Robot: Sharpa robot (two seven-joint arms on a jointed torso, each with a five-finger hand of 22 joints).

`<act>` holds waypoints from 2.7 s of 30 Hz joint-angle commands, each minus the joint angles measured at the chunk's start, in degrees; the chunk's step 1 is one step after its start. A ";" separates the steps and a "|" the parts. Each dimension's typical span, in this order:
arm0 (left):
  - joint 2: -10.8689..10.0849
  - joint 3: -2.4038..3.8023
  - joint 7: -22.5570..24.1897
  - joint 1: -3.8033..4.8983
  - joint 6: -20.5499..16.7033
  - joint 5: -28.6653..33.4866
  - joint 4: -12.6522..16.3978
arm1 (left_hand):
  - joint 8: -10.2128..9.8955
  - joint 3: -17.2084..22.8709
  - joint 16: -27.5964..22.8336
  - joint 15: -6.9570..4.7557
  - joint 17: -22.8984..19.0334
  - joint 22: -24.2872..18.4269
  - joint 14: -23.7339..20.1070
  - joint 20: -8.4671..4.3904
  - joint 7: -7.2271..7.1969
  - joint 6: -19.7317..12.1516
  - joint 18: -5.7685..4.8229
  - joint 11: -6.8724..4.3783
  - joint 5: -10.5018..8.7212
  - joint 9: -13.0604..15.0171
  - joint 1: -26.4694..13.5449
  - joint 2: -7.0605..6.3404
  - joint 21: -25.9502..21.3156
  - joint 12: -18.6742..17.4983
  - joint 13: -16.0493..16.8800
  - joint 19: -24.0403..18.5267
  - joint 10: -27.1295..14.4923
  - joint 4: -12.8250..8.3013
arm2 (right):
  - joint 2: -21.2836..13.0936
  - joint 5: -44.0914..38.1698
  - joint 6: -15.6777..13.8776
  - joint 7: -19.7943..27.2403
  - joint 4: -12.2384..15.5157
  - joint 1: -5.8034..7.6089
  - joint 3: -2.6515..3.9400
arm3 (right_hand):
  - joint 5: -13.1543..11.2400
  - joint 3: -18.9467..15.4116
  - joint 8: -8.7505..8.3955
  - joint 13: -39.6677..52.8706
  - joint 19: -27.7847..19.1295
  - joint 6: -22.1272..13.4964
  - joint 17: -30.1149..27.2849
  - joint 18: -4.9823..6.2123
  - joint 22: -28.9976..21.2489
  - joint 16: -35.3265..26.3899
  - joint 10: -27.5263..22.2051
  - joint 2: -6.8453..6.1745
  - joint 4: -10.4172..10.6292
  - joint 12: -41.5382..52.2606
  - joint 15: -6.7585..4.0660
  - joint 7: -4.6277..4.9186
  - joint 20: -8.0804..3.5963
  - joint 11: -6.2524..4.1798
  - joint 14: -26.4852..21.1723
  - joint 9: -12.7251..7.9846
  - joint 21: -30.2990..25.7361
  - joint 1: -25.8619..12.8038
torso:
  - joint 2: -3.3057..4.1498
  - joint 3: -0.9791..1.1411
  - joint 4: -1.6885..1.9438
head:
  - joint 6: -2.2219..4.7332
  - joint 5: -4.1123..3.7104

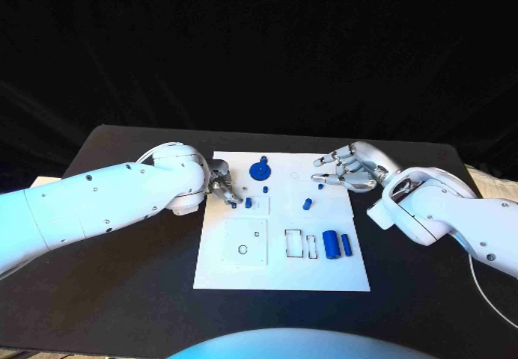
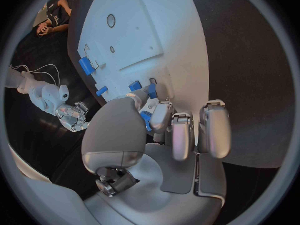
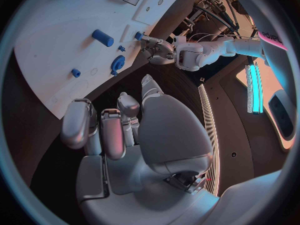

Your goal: Assemble the parts on the task board

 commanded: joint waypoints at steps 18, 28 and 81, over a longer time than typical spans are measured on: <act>-0.37 -0.26 -0.39 -0.53 3.57 -1.39 0.88 | 0.37 3.44 0.17 0.07 15.05 7.20 5.93 -0.10 -0.35 0.21 -0.89 0.42 -0.30 0.14 1.55 0.13 0.05 -0.09 0.10 3.09 0.16 -4.26 | 0.09 0.58 0.99 0.53 -0.02 -0.04 0.00 | 0.27 -0.35 -0.13 -0.05 -0.48 0.14 2.15 1.10 -0.10 -0.36 -0.33 0.53 0.14 -0.08 0.12 -0.06 -0.04 0.05 3.14 0.02 -0.25 -0.24 | 0.00 -0.03 0.00 | -0.27 -0.08; -0.34 -0.24 -0.24 -0.54 3.56 -1.44 1.06 | 0.38 3.43 0.17 0.08 15.05 7.23 5.93 -0.09 -0.35 0.23 -0.89 0.43 -0.32 0.14 1.58 0.07 0.08 -0.10 0.09 3.09 0.17 -4.35 | 0.13 0.60 1.03 0.51 -0.06 -0.04 0.00 | 0.27 -0.35 -0.13 -0.05 -0.48 0.14 2.15 1.10 -0.10 -0.36 -0.33 0.53 0.14 -0.08 0.12 -0.06 -0.04 0.05 3.14 0.02 -0.25 -0.24 | -0.01 0.02 0.02 | -0.36 -0.07; 0.33 -0.21 -0.05 -0.52 3.72 -1.12 0.00 | -0.12 -2.45 0.17 0.17 15.05 7.41 5.93 0.09 -0.39 1.22 -0.88 0.49 -0.53 -0.04 -5.33 -2.44 -0.07 -0.60 -0.48 3.09 -0.01 1.33 | 0.05 0.60 0.95 0.38 0.14 -0.03 0.00 | 0.49 -0.76 -0.16 -0.32 -0.72 0.07 1.95 1.21 -0.74 -0.54 -0.53 0.78 0.47 -0.35 0.14 -0.04 -0.04 0.07 3.12 0.01 -0.61 -0.73 | 0.00 0.07 -0.03 | -0.64 -0.37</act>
